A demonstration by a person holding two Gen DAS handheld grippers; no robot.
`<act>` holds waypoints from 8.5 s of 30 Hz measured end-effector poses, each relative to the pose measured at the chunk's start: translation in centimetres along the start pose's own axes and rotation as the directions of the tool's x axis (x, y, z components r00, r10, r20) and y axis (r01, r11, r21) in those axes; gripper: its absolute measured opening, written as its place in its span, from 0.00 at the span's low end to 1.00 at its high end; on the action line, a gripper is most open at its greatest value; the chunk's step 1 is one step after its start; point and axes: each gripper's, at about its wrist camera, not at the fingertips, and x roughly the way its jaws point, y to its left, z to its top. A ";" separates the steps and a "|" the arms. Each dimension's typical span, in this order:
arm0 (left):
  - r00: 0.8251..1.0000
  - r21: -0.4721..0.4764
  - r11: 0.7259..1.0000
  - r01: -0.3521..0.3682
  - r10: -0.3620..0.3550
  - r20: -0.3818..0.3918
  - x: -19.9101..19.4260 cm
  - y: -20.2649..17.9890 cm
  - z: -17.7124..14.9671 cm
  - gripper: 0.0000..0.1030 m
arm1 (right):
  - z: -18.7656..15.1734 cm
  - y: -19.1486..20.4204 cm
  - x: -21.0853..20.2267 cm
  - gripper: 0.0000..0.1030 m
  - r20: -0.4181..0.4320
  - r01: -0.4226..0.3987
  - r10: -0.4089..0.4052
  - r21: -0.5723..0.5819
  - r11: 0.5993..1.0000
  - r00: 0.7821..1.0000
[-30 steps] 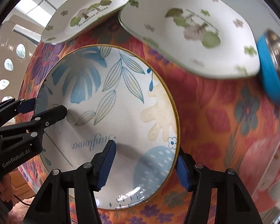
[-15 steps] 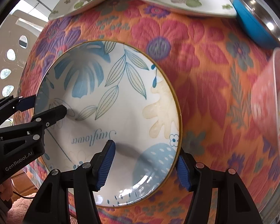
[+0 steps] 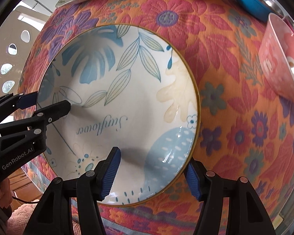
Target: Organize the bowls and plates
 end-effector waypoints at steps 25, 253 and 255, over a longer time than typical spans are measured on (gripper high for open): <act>0.985 -0.005 0.993 0.115 -0.115 -0.128 -1.1 3.8 -12.2 0.43 | -15.4 6.8 2.0 0.52 -0.110 -0.061 0.061 0.006 0.998 0.992; 0.984 -0.235 0.957 0.171 -0.157 0.079 -6.2 12.5 -6.4 0.43 | 3.8 3.0 -6.0 0.46 0.225 -0.273 0.269 -0.014 0.962 0.936; 0.986 -0.231 0.959 0.163 -0.150 0.071 -6.1 12.4 -6.8 0.43 | 3.1 3.1 -5.8 0.46 0.220 -0.278 0.273 -0.007 0.961 0.937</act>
